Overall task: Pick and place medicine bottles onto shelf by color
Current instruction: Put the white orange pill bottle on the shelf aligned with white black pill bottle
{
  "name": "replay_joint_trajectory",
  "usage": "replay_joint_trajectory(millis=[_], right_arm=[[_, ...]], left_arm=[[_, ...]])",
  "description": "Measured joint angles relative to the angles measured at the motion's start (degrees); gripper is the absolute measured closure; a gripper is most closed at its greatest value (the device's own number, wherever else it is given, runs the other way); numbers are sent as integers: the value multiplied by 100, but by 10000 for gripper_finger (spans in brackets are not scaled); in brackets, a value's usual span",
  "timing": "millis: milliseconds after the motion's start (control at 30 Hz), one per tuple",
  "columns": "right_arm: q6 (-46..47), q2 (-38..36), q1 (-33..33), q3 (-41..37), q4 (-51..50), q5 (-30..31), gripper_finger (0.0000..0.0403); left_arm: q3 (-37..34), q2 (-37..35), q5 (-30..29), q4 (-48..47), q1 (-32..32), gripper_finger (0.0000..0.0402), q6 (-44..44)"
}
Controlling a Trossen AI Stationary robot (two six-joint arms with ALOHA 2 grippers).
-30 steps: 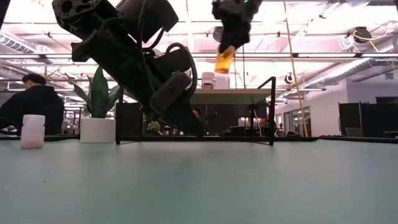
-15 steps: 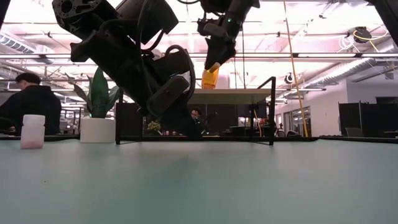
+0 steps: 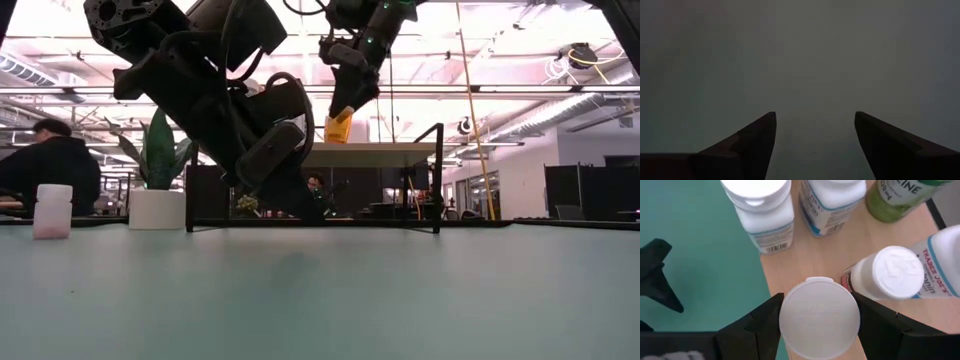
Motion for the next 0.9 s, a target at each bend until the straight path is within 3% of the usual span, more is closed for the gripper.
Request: replay_joint_trajectory(millis=[567,900], right_arm=[[-189,-2,0,-31,159,2,189],[-229,-2,0,-35,187,10,113]], left_arm=[[0,0,2,0,0,128,-26],[0,0,2,-25,0,128,-26]])
